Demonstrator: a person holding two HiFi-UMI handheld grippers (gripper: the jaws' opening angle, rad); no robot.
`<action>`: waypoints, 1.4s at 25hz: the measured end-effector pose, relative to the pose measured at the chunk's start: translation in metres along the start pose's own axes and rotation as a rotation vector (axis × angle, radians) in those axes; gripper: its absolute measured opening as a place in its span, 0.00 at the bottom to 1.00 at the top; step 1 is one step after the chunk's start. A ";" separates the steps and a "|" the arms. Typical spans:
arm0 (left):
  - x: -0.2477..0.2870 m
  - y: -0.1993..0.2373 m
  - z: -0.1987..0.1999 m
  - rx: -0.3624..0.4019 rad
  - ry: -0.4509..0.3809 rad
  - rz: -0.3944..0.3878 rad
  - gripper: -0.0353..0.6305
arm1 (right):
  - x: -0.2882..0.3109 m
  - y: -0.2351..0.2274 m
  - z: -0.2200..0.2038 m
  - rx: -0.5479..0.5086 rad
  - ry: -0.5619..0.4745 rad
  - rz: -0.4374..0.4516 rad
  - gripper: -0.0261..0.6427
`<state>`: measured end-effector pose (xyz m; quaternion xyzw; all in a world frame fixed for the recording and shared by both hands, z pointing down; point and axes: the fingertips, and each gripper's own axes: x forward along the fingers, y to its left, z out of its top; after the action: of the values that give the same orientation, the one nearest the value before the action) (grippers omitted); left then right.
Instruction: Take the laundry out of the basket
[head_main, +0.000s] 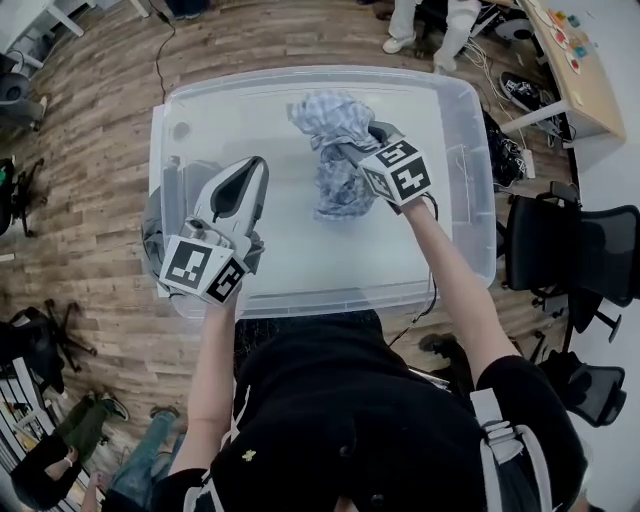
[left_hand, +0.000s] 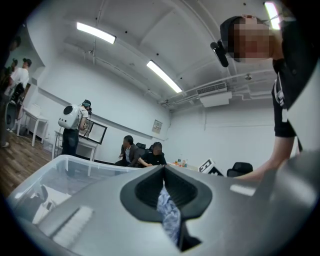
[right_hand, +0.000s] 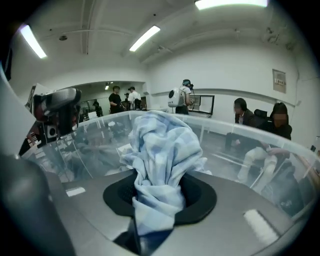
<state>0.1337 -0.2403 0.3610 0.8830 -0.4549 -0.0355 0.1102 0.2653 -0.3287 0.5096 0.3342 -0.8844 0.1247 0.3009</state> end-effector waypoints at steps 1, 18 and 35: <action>-0.002 0.000 0.002 0.003 0.003 -0.003 0.06 | -0.007 0.005 0.010 -0.002 -0.028 -0.004 0.26; -0.076 -0.019 0.038 0.042 -0.014 -0.136 0.06 | -0.158 0.113 0.140 0.036 -0.469 -0.139 0.26; -0.214 -0.053 0.057 0.052 -0.070 -0.278 0.06 | -0.302 0.284 0.174 0.042 -0.738 -0.263 0.26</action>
<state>0.0413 -0.0461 0.2852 0.9382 -0.3326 -0.0693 0.0654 0.1778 -0.0345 0.1809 0.4731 -0.8801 -0.0255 -0.0309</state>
